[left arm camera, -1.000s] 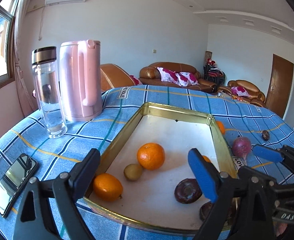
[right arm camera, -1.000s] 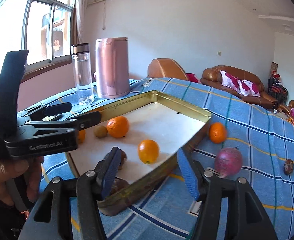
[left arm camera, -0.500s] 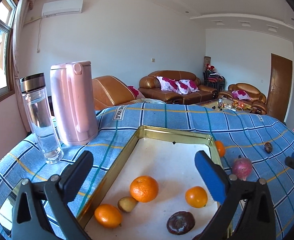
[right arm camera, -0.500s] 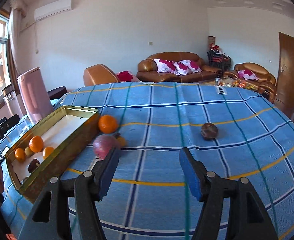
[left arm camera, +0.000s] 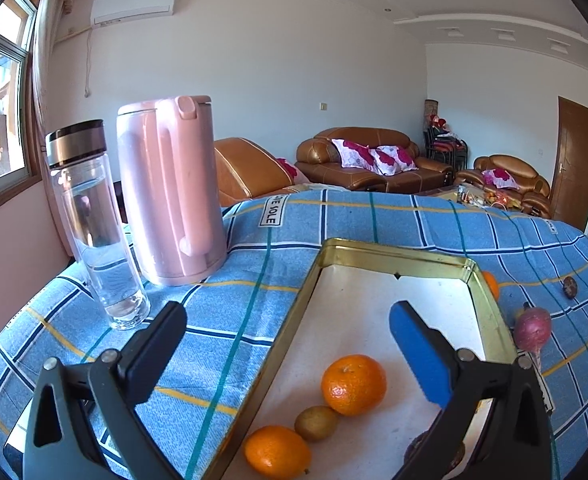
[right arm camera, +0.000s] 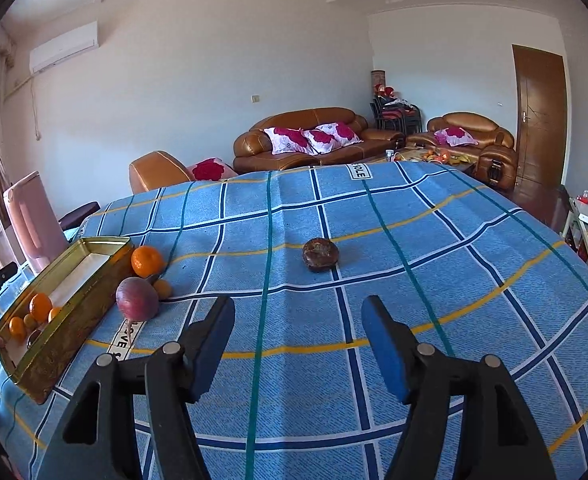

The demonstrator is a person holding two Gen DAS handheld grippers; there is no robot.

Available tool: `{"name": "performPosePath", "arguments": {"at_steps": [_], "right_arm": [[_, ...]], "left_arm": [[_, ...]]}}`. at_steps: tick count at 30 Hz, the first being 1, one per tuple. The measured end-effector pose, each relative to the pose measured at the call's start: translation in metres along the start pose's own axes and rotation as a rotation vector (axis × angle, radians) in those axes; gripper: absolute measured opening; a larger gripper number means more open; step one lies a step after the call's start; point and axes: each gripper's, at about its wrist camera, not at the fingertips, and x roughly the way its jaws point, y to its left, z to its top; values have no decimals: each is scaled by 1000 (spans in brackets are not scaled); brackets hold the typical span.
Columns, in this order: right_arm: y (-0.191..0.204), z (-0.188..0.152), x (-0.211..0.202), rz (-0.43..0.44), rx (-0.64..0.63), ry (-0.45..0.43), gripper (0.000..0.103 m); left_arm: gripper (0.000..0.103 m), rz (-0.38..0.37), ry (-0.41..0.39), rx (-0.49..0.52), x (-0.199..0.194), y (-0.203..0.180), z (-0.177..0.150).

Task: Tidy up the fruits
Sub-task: 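Withdraw both open grippers from the tray toward the remaining fruits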

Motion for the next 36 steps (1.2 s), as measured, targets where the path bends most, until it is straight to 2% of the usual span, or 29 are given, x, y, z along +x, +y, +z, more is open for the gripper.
{"name": "performPosePath", "arguments": {"at_steps": [2,5,8,11,20,23,27,31,33,36], "right_arm": [[-3,-2,0,8,13,3,67],[-3,-5,2,23,8,6,67],[0,-5,3,37,-10,0,67],[3,-4,4,51,-31,0,67],[1,-4,-4,59,-47,-13,68],[-15,-3,-19,17,-25,-29,68],[-49,0,-45,-91,17,-60,68],[-89,5,-79,-207,73,-92,68],[-104,6,-95,-263,80,-114,72],[-118,7,-109,-294,93,-135,75]], "left_arm": [[103,-4,-13,-8,0,1,0],[103,36,7,-53,2,8,-1],[102,59,-12,-106,-6,21,-4],[102,118,-14,-95,-13,25,-7],[103,210,26,-93,-9,32,-7],[103,222,44,-95,-3,36,-6],[103,246,57,-72,7,32,-2],[103,229,57,-53,14,27,-1],[103,211,50,-64,12,29,-1],[103,189,42,-75,12,31,-1]]}}
